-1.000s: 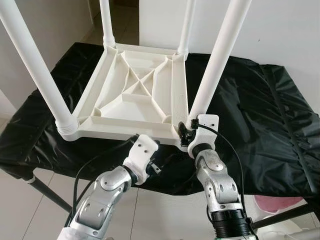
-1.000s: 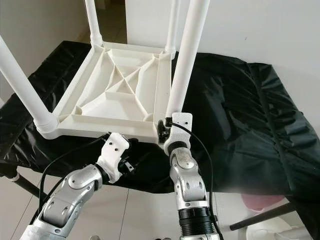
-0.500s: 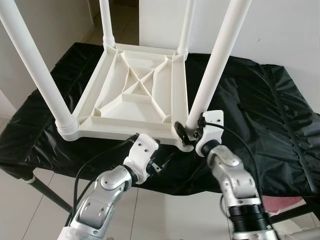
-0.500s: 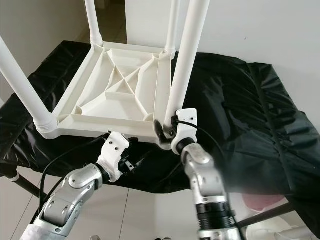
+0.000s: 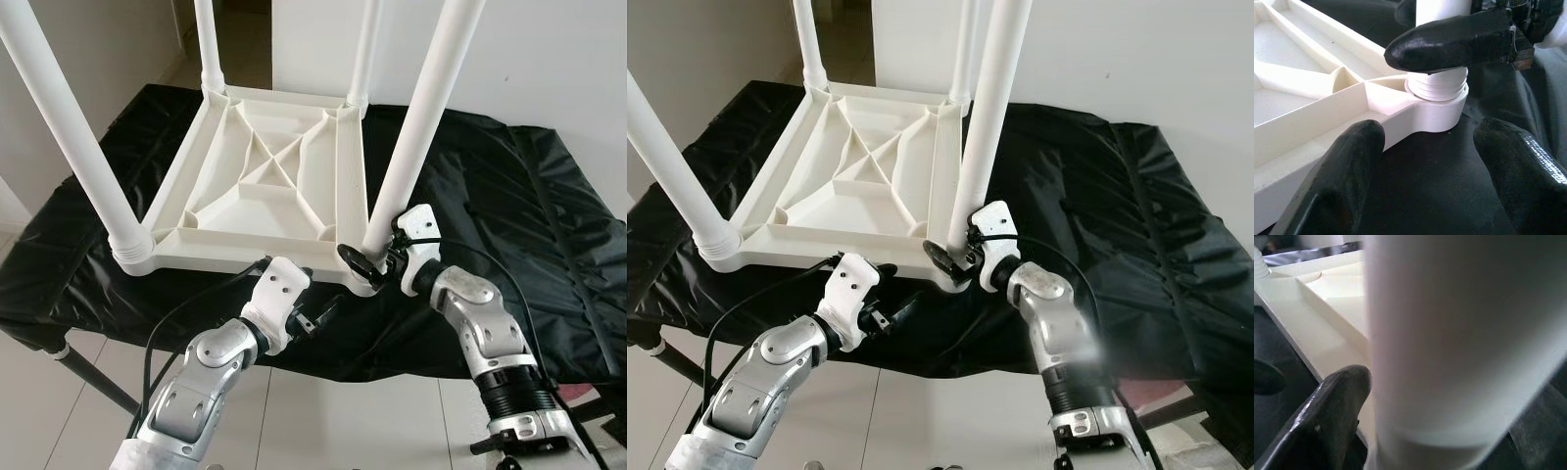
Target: Building children table
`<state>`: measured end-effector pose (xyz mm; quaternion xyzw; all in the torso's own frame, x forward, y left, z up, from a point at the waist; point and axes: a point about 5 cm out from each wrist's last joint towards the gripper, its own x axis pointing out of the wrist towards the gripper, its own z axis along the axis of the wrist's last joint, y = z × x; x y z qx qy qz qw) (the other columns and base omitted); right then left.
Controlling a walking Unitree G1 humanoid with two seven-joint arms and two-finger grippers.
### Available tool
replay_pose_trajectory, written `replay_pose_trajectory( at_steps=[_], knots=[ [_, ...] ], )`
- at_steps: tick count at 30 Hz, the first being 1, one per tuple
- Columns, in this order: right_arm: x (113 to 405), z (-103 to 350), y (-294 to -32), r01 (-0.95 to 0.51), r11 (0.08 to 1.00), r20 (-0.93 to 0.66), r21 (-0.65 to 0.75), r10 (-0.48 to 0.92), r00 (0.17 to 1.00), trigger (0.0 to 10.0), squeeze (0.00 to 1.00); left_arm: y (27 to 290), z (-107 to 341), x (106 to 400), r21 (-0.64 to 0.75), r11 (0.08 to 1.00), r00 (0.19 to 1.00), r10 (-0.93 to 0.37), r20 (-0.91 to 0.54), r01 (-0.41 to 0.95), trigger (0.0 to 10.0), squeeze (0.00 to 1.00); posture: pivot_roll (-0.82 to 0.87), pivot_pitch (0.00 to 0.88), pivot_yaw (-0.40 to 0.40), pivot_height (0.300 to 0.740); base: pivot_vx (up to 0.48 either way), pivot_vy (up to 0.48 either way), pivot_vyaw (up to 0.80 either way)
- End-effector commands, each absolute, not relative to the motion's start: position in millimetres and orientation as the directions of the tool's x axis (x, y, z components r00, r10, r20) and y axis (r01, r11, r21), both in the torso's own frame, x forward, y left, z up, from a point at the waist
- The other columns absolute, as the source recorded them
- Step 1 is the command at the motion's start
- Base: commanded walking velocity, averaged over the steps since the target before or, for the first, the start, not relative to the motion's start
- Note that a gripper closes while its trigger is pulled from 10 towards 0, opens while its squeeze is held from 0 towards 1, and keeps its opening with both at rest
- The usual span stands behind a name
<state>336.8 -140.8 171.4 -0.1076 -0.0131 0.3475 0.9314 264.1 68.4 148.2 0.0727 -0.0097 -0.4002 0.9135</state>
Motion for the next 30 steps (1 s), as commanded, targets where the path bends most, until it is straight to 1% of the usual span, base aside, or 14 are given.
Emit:
replay_pose_trajectory(
  at_steps=[1, 4, 5, 15, 16, 17, 18, 20, 22, 24, 26, 28, 29, 30],
  knots=[
    [338.3, 164.7, -139.3, -0.670, 0.713, -0.082, -0.208, 0.670, 0.738, 1.5, 0.00, 68.6, 144.3, 264.6, 0.129, 0.679, 0.688, -0.723, -0.053, 0.723, 10.0, 0.00, 0.00, 0.095, -0.042, 0.740, 0.000, 0.000, 0.00],
    [339.4, 163.6, -139.9, -0.675, 0.708, -0.084, -0.209, 0.674, 0.734, 1.5, 0.00, 68.9, 144.3, 264.6, 0.129, 0.680, 0.689, -0.723, -0.053, 0.722, 10.0, 0.00, 0.01, 0.095, -0.043, 0.740, 0.000, 0.000, 0.00],
    [339.4, 162.1, -140.1, -0.684, 0.700, -0.087, -0.206, 0.683, 0.725, 0.0, 0.00, 69.5, 144.0, 264.2, 0.129, 0.681, 0.691, -0.721, -0.053, 0.721, 10.0, 0.00, 0.01, 0.095, -0.043, 0.740, 0.000, 0.000, 0.00],
    [339.0, 156.1, -142.6, -0.698, 0.688, -0.094, -0.199, 0.695, 0.713, 0.0, 0.00, 70.3, 142.8, 262.5, 0.125, 0.683, 0.693, -0.719, -0.058, 0.719, 10.0, 0.00, 0.01, 0.102, -0.043, 0.740, 0.000, 0.000, 0.00],
    [338.8, 155.5, -142.9, -0.694, 0.693, -0.096, -0.197, 0.691, 0.717, 5.0, 0.00, 70.4, 142.7, 262.3, 0.125, 0.683, 0.692, -0.719, -0.058, 0.720, 10.0, 0.00, 0.01, 0.101, -0.042, 0.740, 0.000, 0.000, 0.00],
    [338.8, 155.5, -142.9, -0.694, 0.693, -0.096, -0.197, 0.691, 0.717, 5.0, 0.00, 70.4, 142.7, 262.3, 0.125, 0.683, 0.692, -0.719, -0.058, 0.720, 10.0, 0.00, 0.01, 0.101, -0.042, 0.740, 0.000, 0.000, 0.00],
    [339.3, 156.3, -142.9, -0.686, 0.704, -0.089, -0.184, 0.683, 0.725, 10.0, 0.00, 70.4, 142.8, 262.3, 0.125, 0.682, 0.692, -0.720, -0.058, 0.721, 10.0, 0.00, 0.01, 0.101, -0.042, 0.740, 0.000, 0.000, 0.00],
    [339.7, 157.0, -142.8, -0.681, 0.711, -0.083, -0.174, 0.679, 0.730, 10.0, 0.00, 70.4, 142.8, 262.2, 0.125, 0.682, 0.691, -0.720, -0.058, 0.721, 10.0, 0.00, 0.01, 0.101, -0.042, 0.740, 0.000, 0.000, 0.00],
    [341.7, 159.2, -141.8, -0.622, 0.769, -0.079, -0.147, 0.618, 0.782, 10.0, 0.00, 69.9, 142.7, 261.8, 0.125, 0.680, 0.690, -0.722, -0.058, 0.722, 10.0, 0.00, 0.01, 0.098, -0.044, 0.740, 0.000, 0.000, 0.00],
    [341.7, 159.2, -141.8, -0.622, 0.769, -0.079, -0.147, 0.618, 0.782, 10.0, 0.00, 69.9, 142.7, 261.8, 0.125, 0.680, 0.690, -0.722, -0.058, 0.722, 10.0, 0.00, 0.01, 0.098, -0.044, 0.740, 0.000, 0.000, 0.00],
    [340.7, 160.2, -140.2, -0.573, 0.810, -0.073, -0.122, 0.569, 0.819, 10.0, 0.00, 69.6, 142.0, 260.9, 0.124, 0.678, 0.688, -0.723, -0.060, 0.724, 10.0, 0.00, 0.01, 0.097, -0.045, 0.740, 0.000, 0.000, 0.00],
    [340.7, 160.2, -140.2, -0.573, 0.810, -0.073, -0.122, 0.569, 0.819, 10.0, 0.00, 69.6, 142.0, 260.9, 0.124, 0.678, 0.688, -0.723, -0.060, 0.724, 10.0, 0.00, 0.01, 0.097, -0.045, 0.740, 0.000, 0.000, 0.00],
    [339.4, 160.7, -138.8, -0.549, 0.828, -0.068, -0.109, 0.545, 0.836, 10.0, 0.00, 69.5, 141.8, 260.6, 0.124, 0.678, 0.687, -0.724, -0.061, 0.725, 10.0, 0.00, 0.01, 0.097, -0.045, 0.740, 0.000, 0.000, 0.00],
    [335.1, 160.0, -134.9, -0.468, 0.881, -0.061, -0.072, 0.465, 0.883, 10.0, 0.00, 69.4, 141.6, 260.1, 0.123, 0.676, 0.686, -0.725, -0.062, 0.726, 10.0, 0.00, 0.01, 0.095, -0.047, 0.740, 0.000, 0.000, 0.00]
  ],
)
